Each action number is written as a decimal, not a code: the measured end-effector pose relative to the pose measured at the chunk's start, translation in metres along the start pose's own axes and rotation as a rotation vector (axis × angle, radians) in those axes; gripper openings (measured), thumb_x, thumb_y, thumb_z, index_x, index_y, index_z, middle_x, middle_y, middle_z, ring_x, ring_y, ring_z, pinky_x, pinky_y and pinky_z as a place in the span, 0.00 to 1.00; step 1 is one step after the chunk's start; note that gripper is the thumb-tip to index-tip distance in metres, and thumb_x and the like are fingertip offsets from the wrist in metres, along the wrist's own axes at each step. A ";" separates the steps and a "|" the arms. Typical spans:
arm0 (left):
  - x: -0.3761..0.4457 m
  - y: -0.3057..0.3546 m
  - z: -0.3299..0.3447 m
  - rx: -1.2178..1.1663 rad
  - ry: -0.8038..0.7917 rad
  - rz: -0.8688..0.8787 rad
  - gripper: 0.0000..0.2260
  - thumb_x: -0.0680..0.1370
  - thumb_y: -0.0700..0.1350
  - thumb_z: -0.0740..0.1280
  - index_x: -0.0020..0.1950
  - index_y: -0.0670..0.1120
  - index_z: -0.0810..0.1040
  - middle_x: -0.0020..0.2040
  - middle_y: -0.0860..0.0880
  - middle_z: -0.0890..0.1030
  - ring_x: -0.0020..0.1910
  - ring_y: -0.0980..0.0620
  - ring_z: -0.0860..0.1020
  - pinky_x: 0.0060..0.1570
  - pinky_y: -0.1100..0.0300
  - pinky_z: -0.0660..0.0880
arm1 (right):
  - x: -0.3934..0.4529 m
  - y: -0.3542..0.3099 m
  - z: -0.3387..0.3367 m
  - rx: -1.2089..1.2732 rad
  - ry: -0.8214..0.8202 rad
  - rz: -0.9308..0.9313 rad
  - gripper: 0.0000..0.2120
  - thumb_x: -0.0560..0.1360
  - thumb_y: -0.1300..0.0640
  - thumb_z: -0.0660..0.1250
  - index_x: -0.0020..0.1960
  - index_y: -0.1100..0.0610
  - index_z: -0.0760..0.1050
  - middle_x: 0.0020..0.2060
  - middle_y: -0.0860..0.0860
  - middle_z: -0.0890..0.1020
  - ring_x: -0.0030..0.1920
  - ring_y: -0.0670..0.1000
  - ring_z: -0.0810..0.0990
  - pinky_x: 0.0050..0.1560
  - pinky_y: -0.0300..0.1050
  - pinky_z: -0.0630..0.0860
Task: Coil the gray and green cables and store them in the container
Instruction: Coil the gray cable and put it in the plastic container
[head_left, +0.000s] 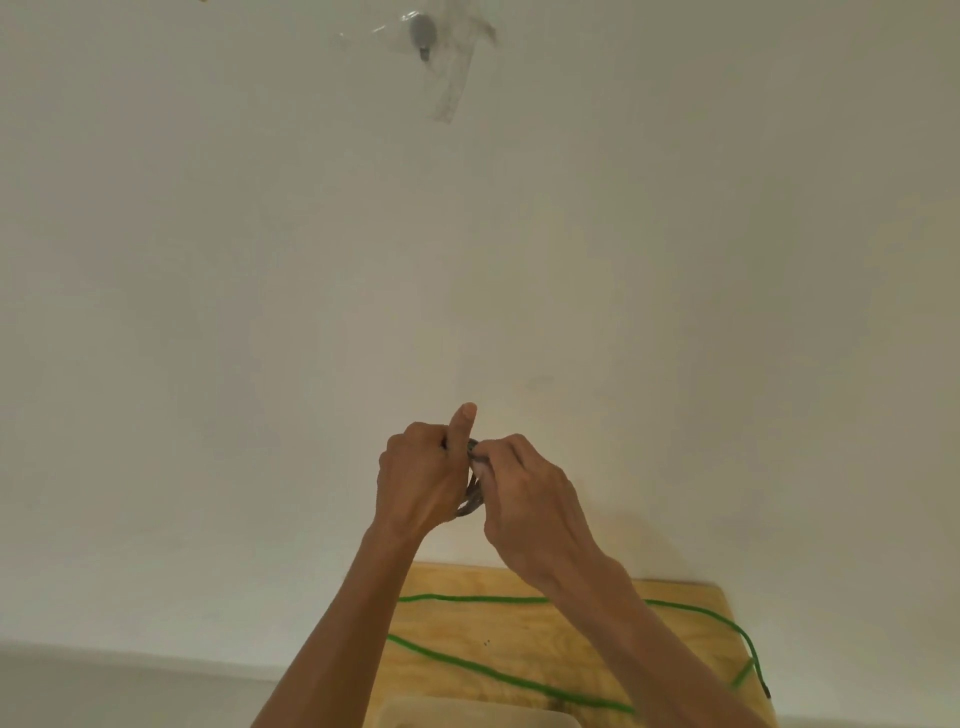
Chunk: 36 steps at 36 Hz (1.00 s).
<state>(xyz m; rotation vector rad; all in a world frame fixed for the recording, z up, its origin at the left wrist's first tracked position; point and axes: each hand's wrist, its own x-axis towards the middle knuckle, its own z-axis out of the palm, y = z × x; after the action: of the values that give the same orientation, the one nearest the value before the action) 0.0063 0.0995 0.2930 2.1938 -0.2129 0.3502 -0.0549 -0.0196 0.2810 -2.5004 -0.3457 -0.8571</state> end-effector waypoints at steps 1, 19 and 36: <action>0.000 -0.001 -0.002 -0.022 -0.042 -0.008 0.33 0.81 0.63 0.55 0.24 0.42 0.72 0.20 0.49 0.72 0.23 0.52 0.70 0.31 0.54 0.70 | 0.000 0.003 -0.001 0.007 -0.015 -0.035 0.10 0.79 0.59 0.58 0.53 0.58 0.78 0.44 0.51 0.79 0.33 0.52 0.77 0.29 0.43 0.72; 0.007 0.012 -0.008 -0.433 -0.168 -0.374 0.22 0.78 0.54 0.67 0.30 0.42 0.67 0.25 0.47 0.63 0.24 0.49 0.61 0.30 0.57 0.62 | -0.008 0.048 -0.008 0.502 -0.040 -0.055 0.16 0.76 0.49 0.70 0.63 0.47 0.80 0.44 0.49 0.79 0.40 0.47 0.79 0.32 0.46 0.76; -0.008 -0.002 0.007 -0.453 -0.156 -0.286 0.29 0.81 0.59 0.63 0.34 0.34 0.74 0.25 0.46 0.71 0.24 0.50 0.71 0.26 0.61 0.73 | -0.014 0.018 0.003 0.769 -0.071 0.538 0.18 0.73 0.53 0.75 0.62 0.49 0.80 0.51 0.40 0.85 0.50 0.42 0.85 0.53 0.39 0.80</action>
<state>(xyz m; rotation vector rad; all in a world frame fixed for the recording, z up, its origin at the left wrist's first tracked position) 0.0001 0.0956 0.2846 1.7690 -0.0534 -0.0315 -0.0577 -0.0345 0.2642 -1.7635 0.0001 -0.3205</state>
